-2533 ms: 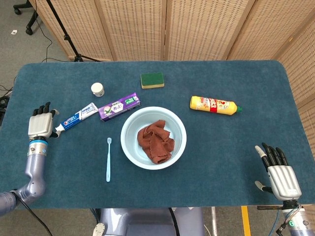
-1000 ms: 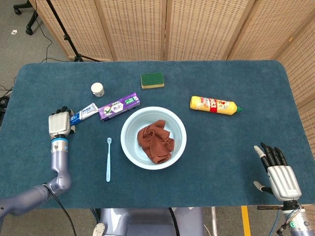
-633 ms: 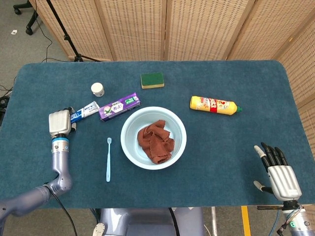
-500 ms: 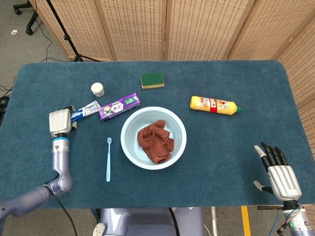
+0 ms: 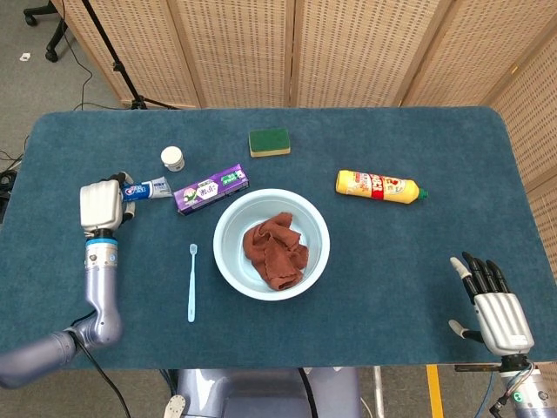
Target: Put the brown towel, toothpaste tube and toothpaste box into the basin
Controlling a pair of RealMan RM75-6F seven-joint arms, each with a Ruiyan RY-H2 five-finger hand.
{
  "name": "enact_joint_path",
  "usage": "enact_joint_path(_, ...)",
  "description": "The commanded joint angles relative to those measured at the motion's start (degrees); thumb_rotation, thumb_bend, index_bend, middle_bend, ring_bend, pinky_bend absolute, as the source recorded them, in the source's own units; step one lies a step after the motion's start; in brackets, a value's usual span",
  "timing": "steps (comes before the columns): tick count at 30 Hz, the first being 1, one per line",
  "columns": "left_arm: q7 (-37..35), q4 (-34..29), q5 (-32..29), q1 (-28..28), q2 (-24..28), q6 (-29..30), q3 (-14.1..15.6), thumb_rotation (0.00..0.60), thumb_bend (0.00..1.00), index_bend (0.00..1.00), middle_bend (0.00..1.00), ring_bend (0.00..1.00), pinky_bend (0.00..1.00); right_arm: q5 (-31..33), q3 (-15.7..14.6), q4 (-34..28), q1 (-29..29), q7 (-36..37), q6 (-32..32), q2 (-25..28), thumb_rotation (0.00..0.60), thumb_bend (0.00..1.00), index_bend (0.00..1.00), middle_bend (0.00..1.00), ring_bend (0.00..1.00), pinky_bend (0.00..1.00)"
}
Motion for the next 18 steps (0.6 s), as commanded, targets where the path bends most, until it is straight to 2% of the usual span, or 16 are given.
enact_joint_path(1, 0.9, -2.5, 1.0, 0.3, 1.8, 1.4, -0.6, 0.6, 0.53, 0.84, 0.53, 0.5, 0.54, -0.1, 0.0, 0.0, 0.0, 0.0, 0.1, 0.0, 0.6, 0.1, 0.0, 0.0, 0.0, 0.0)
enact_joint_path(6, 1.7, -5.3, 1.3, 0.4, 3.1, 2.1, -0.9, 0.6, 0.53, 0.84, 0.54, 0.51, 0.55, -0.2, 0.0, -0.1, -0.1, 0.1, 0.2, 0.0, 0.6, 0.1, 0.0, 0.0, 0.0, 0.0)
enact_joint_path(18, 2.8, -15.2, 6.5, -0.1, 6.1, 7.0, -2.2, 0.6, 0.53, 0.84, 0.54, 0.51, 0.55, -0.2, 0.0, -0.1, -0.1, 0.7, 0.3, 0.2, 0.6, 0.1, 0.0, 0.0, 0.0, 0.0)
